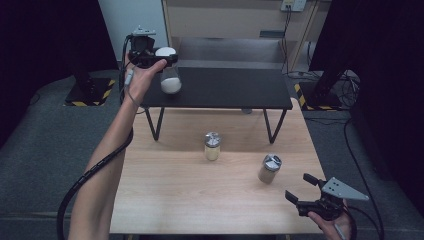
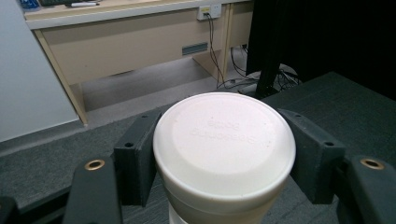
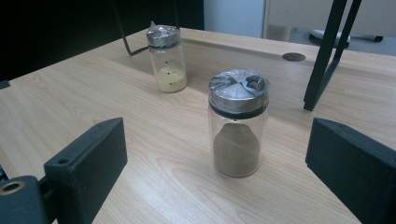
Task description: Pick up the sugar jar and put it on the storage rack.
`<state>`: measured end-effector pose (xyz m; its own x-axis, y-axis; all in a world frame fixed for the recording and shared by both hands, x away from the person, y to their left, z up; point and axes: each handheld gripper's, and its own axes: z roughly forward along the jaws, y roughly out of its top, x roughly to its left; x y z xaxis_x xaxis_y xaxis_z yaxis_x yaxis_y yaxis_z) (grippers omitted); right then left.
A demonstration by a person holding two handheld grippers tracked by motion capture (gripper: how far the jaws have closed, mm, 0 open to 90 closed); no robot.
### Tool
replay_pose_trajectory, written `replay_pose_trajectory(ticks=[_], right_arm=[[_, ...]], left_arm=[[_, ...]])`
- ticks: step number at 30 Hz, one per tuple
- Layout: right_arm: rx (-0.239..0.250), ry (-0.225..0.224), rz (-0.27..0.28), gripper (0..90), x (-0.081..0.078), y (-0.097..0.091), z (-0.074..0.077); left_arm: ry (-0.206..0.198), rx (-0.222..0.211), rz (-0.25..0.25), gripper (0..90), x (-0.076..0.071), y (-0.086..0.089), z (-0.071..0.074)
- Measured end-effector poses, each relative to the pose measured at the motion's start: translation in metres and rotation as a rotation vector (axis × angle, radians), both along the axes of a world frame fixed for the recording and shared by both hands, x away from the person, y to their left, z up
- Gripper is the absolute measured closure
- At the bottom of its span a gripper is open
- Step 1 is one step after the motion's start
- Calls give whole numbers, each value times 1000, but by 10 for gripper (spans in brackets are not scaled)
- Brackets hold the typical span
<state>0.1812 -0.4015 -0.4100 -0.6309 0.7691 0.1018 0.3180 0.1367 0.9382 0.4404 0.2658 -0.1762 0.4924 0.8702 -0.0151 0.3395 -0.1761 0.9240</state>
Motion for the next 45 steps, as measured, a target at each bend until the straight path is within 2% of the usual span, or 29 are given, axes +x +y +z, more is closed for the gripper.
replay_pose_trajectory(ticks=[16, 29, 37, 45], right_arm=[[4, -2, 1, 60, 0, 0, -1], [5, -1, 1, 60, 0, -1, -1], [4, -2, 2, 60, 0, -1, -1], [6, -1, 2, 60, 0, -1, -1]], left_arm=[[14, -22, 12, 325, 3, 5, -15], [-4, -14, 1, 325, 2, 4, -18], [-22, 10, -7, 323, 1, 1, -20], [-36, 9, -14, 318, 0, 3, -22]])
